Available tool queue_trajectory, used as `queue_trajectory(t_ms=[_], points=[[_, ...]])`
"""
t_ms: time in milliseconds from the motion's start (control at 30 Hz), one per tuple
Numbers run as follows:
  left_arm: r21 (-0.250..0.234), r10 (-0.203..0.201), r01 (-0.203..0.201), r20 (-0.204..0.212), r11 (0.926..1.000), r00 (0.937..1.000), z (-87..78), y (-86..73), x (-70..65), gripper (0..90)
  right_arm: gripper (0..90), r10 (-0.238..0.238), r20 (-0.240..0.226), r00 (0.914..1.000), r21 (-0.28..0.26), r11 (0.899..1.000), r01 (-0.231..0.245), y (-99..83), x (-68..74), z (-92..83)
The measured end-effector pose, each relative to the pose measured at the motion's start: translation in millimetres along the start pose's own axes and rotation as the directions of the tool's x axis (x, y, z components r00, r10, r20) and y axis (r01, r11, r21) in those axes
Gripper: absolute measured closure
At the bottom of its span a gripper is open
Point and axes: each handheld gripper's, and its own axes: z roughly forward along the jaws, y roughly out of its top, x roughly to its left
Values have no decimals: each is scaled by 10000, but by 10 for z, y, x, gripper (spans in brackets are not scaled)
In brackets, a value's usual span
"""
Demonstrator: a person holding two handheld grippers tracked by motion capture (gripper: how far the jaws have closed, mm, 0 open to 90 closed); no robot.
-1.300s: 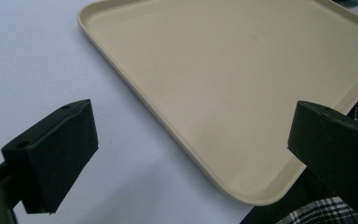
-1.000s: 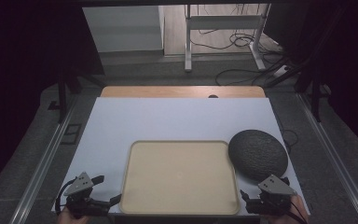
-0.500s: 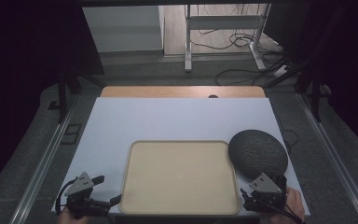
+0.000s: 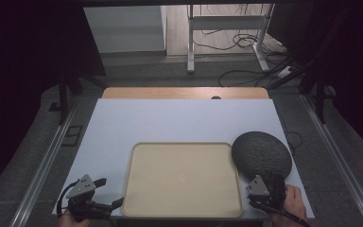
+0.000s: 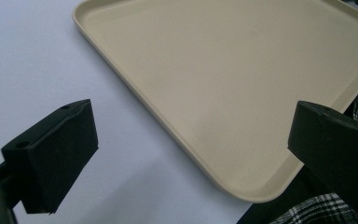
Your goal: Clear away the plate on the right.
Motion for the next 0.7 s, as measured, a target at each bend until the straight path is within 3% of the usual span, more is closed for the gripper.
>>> queue_trajectory(t_ms=[33,233,267,300,333,400,467,500,633,667,700], points=[[0,18,-18,7,10000,10000,0,0,-1,11,281,-541,243,9982,235,9983,535,13,9,25],[14,20,-20,24,10000,10000,2,0,0,11,333,-1639,649,9843,590,9853,1601,51,71,105],[14,20,-20,24,10000,10000,2,0,0,11,333,-1639,649,9843,590,9853,1601,51,71,105],[26,29,-29,30,10000,10000,4,1,-1,11,363,-2008,807,9763,660,9784,1958,57,90,124],[26,29,-29,30,10000,10000,4,1,-1,11,363,-2008,807,9763,660,9784,1958,57,90,124],[54,57,-57,31,10000,10000,6,3,-3,11,399,-2497,981,9633,810,9668,2423,74,107,152],[57,67,-67,31,10000,10000,6,3,-4,11,413,-2623,1052,9592,852,9634,2541,77,114,163],[71,73,-73,35,9999,10000,7,4,-4,11,464,-2866,1119,9515,1012,9558,2760,81,135,189],[41,49,-50,52,10000,10000,8,3,-4,11,516,-3319,1409,9327,1339,9399,3142,92,162,247],[41,49,-50,52,10000,10000,8,3,-4,11,516,-3319,1409,9327,1339,9399,3142,92,162,247],[51,46,-46,63,10000,10000,8,3,-3,11,552,-3638,1510,9192,1452,9279,3434,89,178,278]])
